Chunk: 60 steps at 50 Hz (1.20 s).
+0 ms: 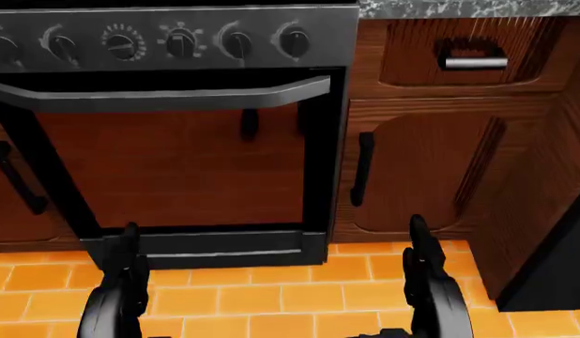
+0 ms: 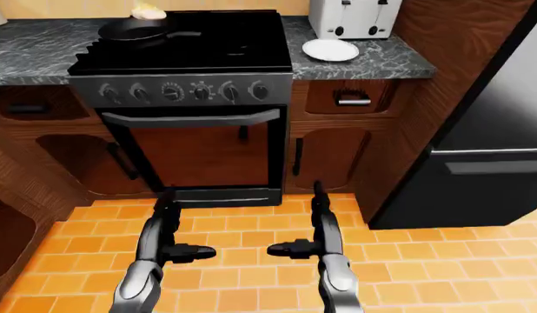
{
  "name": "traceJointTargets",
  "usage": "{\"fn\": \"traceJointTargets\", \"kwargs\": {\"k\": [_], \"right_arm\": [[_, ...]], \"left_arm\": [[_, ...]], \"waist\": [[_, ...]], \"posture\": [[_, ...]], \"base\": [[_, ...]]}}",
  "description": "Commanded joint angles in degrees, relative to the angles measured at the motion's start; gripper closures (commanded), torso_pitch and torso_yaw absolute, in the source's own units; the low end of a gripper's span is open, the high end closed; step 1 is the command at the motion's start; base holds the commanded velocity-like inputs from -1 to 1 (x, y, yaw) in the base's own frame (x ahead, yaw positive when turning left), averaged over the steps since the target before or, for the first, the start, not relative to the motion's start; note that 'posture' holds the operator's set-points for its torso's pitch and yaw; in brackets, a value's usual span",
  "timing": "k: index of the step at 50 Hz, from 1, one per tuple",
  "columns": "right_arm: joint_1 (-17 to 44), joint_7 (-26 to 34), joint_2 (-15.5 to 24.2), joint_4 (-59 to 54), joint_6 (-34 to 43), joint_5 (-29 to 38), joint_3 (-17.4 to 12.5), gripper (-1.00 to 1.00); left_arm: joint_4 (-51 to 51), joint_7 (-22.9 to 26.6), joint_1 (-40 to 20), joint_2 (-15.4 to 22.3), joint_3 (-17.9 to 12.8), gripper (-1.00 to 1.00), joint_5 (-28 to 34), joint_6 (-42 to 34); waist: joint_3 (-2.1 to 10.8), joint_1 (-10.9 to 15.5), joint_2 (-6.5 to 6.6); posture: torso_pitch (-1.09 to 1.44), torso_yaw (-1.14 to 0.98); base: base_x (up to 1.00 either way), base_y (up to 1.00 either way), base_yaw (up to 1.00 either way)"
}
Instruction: Pick the chicken breast from the pan and place it on the plate.
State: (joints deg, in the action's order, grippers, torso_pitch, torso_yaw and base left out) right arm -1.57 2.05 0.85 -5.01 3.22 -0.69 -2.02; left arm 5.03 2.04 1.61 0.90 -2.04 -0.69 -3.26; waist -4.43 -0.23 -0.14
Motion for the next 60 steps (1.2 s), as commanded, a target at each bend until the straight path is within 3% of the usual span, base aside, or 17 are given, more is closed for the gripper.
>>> {"fn": "traceJointTargets", "kwargs": {"k": [1, 3, 5, 7, 12, 25, 36, 37, 40, 43, 45, 48, 49, 50, 51, 53, 60], "right_arm": [[0.7, -1.1, 0.3, 9.1, -1.9, 1.4, 0.4, -1.0], [0.0, -0.1, 0.0, 9.9, -1.6, 1.0, 0.8, -1.0], [-0.2, 0.6, -0.1, 9.8, -2.0, 0.0, 0.6, -1.0], [0.0, 1.0, 0.0, 9.8, -1.8, -0.1, 0.5, -1.0], [-0.4, 0.5, 0.2, 8.3, -3.2, -0.3, -0.3, -1.0], [-1.3, 1.1, 0.2, 7.9, -4.6, 0.6, 0.0, -1.0], [-1.4, 1.5, 0.2, 6.7, -5.0, 0.8, 0.1, -1.0], [-1.4, 1.5, 0.2, 6.8, -4.9, 0.8, 0.1, -1.0], [-1.4, 1.7, 0.2, 6.9, -4.8, 0.7, 0.2, -1.0], [-1.5, 1.8, 0.1, 6.6, -5.1, 0.7, 0.3, -1.0], [-1.5, 1.9, 0.1, 6.7, -5.2, 0.7, 0.3, -1.0], [-1.6, 2.0, 0.1, 6.7, -5.2, 0.7, 0.4, -1.0], [-1.5, 2.0, 0.1, 6.5, -5.2, 0.7, 0.4, -1.0], [-1.5, 2.1, 0.1, 6.4, -5.3, 0.7, 0.4, -1.0], [-1.4, 2.1, 0.1, 6.2, -5.4, 0.7, 0.4, -1.0], [-1.3, 2.2, 0.1, 5.7, -5.6, 0.7, 0.4, -1.0], [-1.1, 2.4, 0.1, 5.3, -5.6, 0.5, 0.4, -1.0]], "left_arm": [[-10.5, 1.2, 0.2, -0.2, 0.0, -1.0, -2.2, 2.9], [-9.9, 1.2, 0.2, -0.2, 0.0, -1.0, -2.1, 3.4], [-10.9, 1.1, 0.2, -0.1, -0.2, -1.0, -2.4, 2.4], [-10.3, 1.0, -0.1, 0.0, -0.3, -1.0, -2.4, 2.6], [-10.6, 0.9, 0.1, 0.0, -0.3, -1.0, -2.2, 2.3], [-9.7, 1.0, 0.1, 0.0, -0.4, -1.0, -2.0, 2.9], [-8.7, 1.0, 0.1, 0.1, -0.5, -1.0, -2.1, 3.5], [-8.7, 1.0, 0.1, 0.0, -0.4, -1.0, -2.1, 3.5], [-9.0, 1.1, 0.4, 0.0, -0.3, -1.0, -2.1, 3.4], [-9.0, 1.2, 0.5, 0.0, -0.4, -1.0, -2.1, 3.5], [-9.1, 1.2, 0.7, 0.0, -0.3, -1.0, -2.1, 3.5], [-9.1, 1.2, 0.8, 0.0, -0.3, -1.0, -2.0, 3.6], [-9.1, 1.2, 0.8, 0.0, -0.3, -1.0, -1.9, 3.6], [-8.9, 1.2, 0.8, 0.0, -0.3, -1.0, -1.9, 3.7], [-8.8, 1.2, 0.8, -0.1, -0.2, -1.0, -1.8, 3.9], [-8.5, 1.2, 0.8, -0.1, -0.2, -1.0, -1.7, 4.2], [-8.3, 1.0, 0.5, 0.0, -0.3, -1.0, -1.7, 4.2]], "waist": [[0.05, -0.1, -0.45], [3.62, 0.5, -0.1], [1.19, 0.5, -0.52], [3.84, 0.5, -0.46], [4.52, 0.5, -0.33], [5.05, 0.4, -0.2], [4.66, 0.3, -0.14], [5.46, 0.3, 0.16], [3.6, 0.0, -0.62], [3.8, -0.2, -1.65], [3.68, -0.3, -0.9], [2.73, -0.6, 1.61], [2.95, -0.6, 3.03], [3.94, -0.5, 5.91], [4.09, -0.1, 4.38], [3.01, 0.2, 3.52], [2.47, -0.3, -0.59]], "posture": [[0.0, 0.0], [0.0, 0.0], [0.0, 0.0], [0.0, 0.0], [0.0, 0.0], [0.0, 0.0], [0.0, 0.0], [0.0, 0.0], [0.0, 0.0], [0.0, 0.0], [0.0, 0.0], [0.0, 0.0], [0.0, 0.0], [0.0, 0.0], [0.0, 0.0], [0.0, 0.0], [0.0, 0.0]], "base": [[0.0, 0.0, 0.0], [0.0, 0.0, 0.0], [0.0, 0.0, 0.0], [0.0, 0.0, 0.0], [0.0, 0.0, 0.0], [0.0, 0.0, 0.0], [0.0, 0.0, 0.0], [0.0, 0.09, 0.0], [0.0, 0.28, 0.0], [0.0, 0.38, 0.0], [0.0, 0.39, 0.0], [0.0, 0.38, 0.0], [0.0, 0.37, 0.0], [0.0, 0.38, 0.0], [0.0, 0.38, 0.0], [0.0, 0.38, 0.0], [0.0, 0.38, 0.0]]}}
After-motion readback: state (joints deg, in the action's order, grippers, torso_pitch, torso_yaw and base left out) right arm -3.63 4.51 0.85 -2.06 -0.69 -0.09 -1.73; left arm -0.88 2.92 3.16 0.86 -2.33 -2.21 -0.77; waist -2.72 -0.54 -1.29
